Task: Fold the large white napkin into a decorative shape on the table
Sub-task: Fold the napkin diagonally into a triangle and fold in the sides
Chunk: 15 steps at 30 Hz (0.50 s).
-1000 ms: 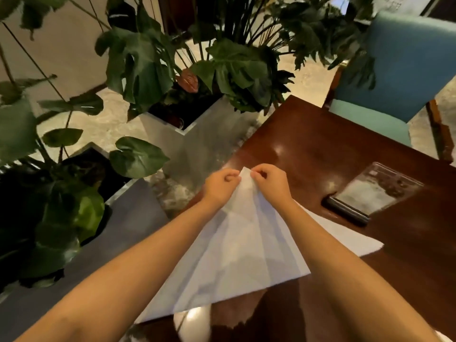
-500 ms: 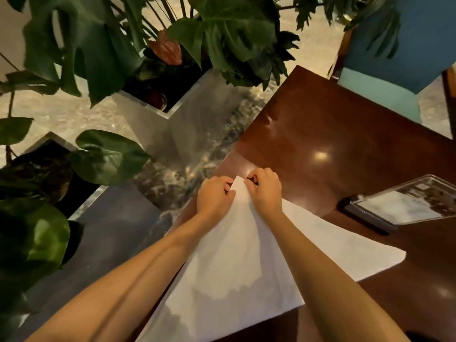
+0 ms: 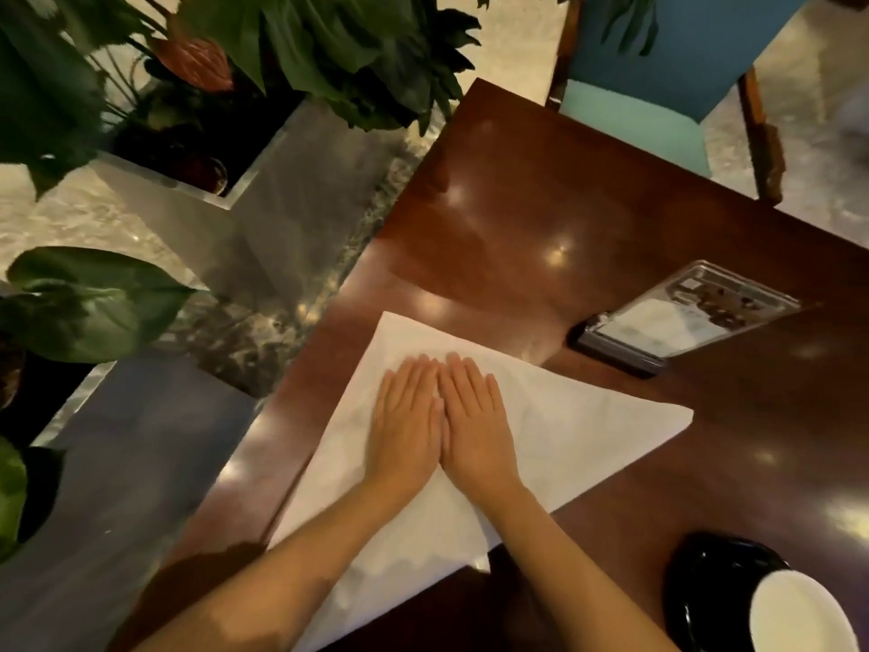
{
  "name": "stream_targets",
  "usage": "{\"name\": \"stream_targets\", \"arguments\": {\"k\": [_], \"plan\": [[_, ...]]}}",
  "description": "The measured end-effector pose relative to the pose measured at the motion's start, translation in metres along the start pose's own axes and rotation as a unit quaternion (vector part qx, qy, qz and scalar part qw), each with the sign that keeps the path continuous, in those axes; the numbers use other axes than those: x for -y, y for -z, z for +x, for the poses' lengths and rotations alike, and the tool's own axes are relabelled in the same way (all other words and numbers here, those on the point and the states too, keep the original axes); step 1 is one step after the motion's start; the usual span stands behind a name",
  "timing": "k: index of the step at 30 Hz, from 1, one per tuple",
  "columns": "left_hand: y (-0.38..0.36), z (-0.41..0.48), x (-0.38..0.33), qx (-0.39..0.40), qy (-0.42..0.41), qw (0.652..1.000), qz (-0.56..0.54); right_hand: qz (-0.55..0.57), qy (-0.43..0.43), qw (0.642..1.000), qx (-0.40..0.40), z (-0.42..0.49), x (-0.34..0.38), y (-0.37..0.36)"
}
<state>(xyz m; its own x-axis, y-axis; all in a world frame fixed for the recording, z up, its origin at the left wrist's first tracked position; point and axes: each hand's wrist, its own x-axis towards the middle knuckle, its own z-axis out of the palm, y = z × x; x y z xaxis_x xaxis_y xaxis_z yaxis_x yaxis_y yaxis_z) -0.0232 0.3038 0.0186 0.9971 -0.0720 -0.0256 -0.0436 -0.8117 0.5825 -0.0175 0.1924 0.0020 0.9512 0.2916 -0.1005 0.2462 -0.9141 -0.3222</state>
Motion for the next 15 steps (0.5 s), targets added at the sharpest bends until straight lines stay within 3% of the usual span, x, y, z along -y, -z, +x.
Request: {"name": "stream_targets", "arguments": {"k": [2,4,15], "plan": [[-0.009,0.001,0.005,0.015,-0.025,0.992,0.126,-0.021,-0.024,0.999,-0.003,-0.005,-0.016,0.007],[-0.013,0.001,0.008,0.026,-0.034,0.982,0.184,-0.036,-0.035,0.999,-0.003,-0.015,-0.035,0.013],[-0.021,0.005,0.015,0.05,-0.048,0.975,0.21,-0.086,-0.153,0.984,-0.005,-0.06,-0.141,0.052]]}}
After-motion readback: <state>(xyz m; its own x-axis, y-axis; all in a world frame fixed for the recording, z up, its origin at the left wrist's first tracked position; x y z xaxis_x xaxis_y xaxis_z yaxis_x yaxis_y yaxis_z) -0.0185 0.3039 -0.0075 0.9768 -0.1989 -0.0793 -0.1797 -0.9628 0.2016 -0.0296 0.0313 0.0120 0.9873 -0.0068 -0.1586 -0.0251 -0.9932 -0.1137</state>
